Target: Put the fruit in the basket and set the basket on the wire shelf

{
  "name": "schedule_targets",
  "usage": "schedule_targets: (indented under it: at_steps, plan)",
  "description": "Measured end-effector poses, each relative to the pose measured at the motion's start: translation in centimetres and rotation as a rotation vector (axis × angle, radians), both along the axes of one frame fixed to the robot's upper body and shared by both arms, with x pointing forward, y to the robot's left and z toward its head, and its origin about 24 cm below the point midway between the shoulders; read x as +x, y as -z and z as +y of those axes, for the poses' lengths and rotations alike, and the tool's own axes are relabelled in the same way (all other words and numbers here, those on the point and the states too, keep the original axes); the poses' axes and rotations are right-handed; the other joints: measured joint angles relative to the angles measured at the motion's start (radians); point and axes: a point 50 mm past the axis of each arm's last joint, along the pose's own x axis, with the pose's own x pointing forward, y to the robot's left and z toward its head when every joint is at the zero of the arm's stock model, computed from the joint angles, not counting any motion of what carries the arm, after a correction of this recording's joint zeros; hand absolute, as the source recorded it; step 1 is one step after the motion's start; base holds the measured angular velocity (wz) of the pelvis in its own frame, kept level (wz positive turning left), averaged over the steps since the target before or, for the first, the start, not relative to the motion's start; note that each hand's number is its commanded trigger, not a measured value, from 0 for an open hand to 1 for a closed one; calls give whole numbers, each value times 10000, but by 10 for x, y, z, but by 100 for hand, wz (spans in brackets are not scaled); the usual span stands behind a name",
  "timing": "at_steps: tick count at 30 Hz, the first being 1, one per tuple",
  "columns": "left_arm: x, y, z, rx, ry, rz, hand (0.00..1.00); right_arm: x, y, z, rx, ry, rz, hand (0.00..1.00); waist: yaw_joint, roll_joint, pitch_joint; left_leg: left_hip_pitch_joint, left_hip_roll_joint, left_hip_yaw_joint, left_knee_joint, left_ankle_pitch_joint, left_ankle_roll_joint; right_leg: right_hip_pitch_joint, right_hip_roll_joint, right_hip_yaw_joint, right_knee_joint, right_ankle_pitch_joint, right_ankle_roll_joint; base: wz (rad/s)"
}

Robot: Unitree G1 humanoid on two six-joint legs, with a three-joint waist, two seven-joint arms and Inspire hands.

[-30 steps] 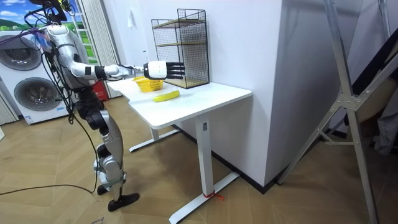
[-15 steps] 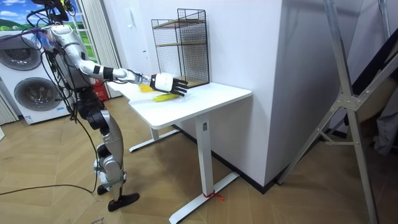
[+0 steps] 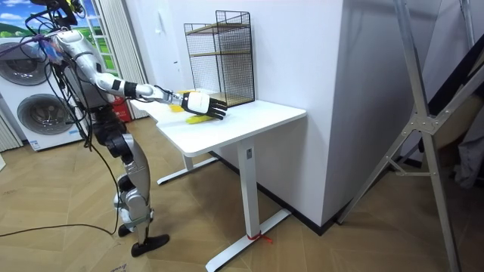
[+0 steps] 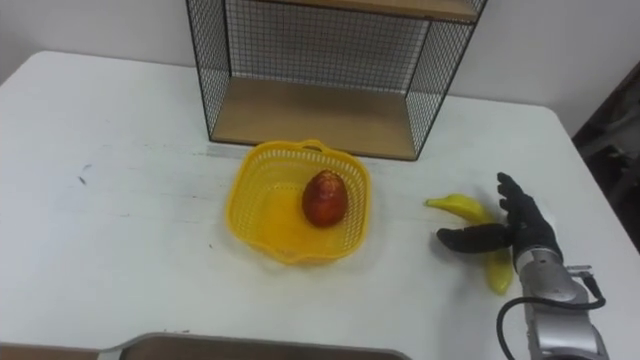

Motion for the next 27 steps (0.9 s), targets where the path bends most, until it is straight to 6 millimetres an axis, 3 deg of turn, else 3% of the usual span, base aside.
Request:
schedule_targets:
  at_steps: [13, 18, 27]
  plan:
    - [-8, 1, -1, -51, -73, 291, 0, -4, 6, -1, -604, -288, 409, 0, -5, -19, -19, -6, -39, -212, 12, -1, 0, 79, -25, -115, -29, -7, 12, 2]
    - [-7, 0, 2, 19, -58, 293, 0, -8, 11, -4, -978, -716, 943, 0, 28, -152, -95, 0, -50, -289, 25, 0, 0, 102, -27, -168, -30, -12, 17, 3]
    - [-1, -3, 12, 236, 41, 176, 0, -8, 20, -3, -941, -966, 1573, 0, 39, -290, -42, 188, -52, -346, -24, -6, -5, 373, -31, -288, -64, -14, 21, 3]
